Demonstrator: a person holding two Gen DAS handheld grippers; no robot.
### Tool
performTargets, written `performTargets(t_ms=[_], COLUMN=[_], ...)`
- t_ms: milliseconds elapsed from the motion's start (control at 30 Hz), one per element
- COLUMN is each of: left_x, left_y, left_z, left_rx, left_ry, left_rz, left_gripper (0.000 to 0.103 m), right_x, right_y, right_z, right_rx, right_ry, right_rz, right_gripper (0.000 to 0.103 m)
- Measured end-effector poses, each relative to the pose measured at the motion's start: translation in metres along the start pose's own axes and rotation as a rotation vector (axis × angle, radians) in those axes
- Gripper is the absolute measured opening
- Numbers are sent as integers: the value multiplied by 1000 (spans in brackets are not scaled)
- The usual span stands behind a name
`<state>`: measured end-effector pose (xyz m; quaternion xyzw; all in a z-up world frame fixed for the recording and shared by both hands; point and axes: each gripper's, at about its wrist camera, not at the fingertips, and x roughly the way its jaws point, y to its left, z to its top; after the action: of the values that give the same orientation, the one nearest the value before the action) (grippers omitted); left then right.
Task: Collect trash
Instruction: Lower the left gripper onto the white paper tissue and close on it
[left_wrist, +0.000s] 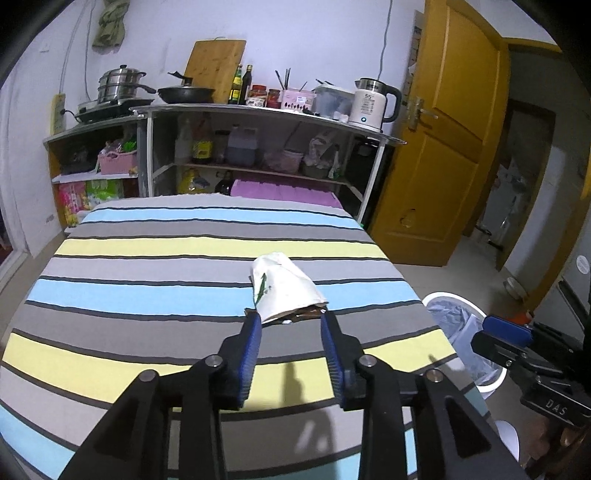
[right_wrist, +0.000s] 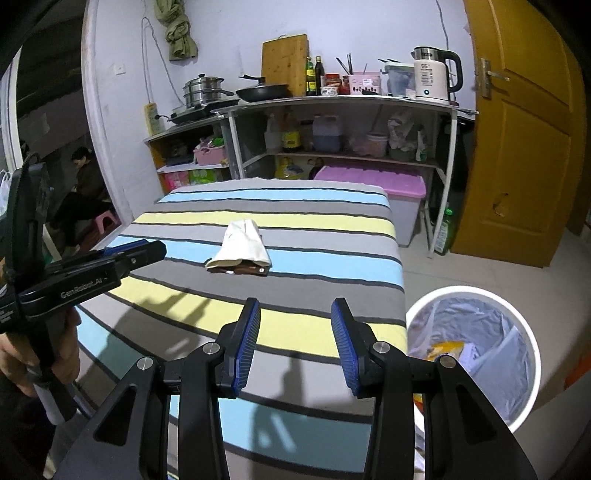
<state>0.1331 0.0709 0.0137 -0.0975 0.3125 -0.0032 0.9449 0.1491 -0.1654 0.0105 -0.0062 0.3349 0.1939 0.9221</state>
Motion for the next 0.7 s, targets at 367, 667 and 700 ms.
performTargets(t_ms=[367,667,700], left_x=[44,98,103], left_y=[9,1,2], left_z=[19,36,38], left_rx=[-26,-49,-49], left_ry=[57,114,118], left_rz=[2,14,18], left_gripper=[47,52,53], right_x=[18,31,33], right_y=[-11,-28,-31], right_z=[4,6,6], right_rx=[8,30,34], right_ry=[21,33,34], right_rz=[0,-6,-6], right_gripper=[41,41,41])
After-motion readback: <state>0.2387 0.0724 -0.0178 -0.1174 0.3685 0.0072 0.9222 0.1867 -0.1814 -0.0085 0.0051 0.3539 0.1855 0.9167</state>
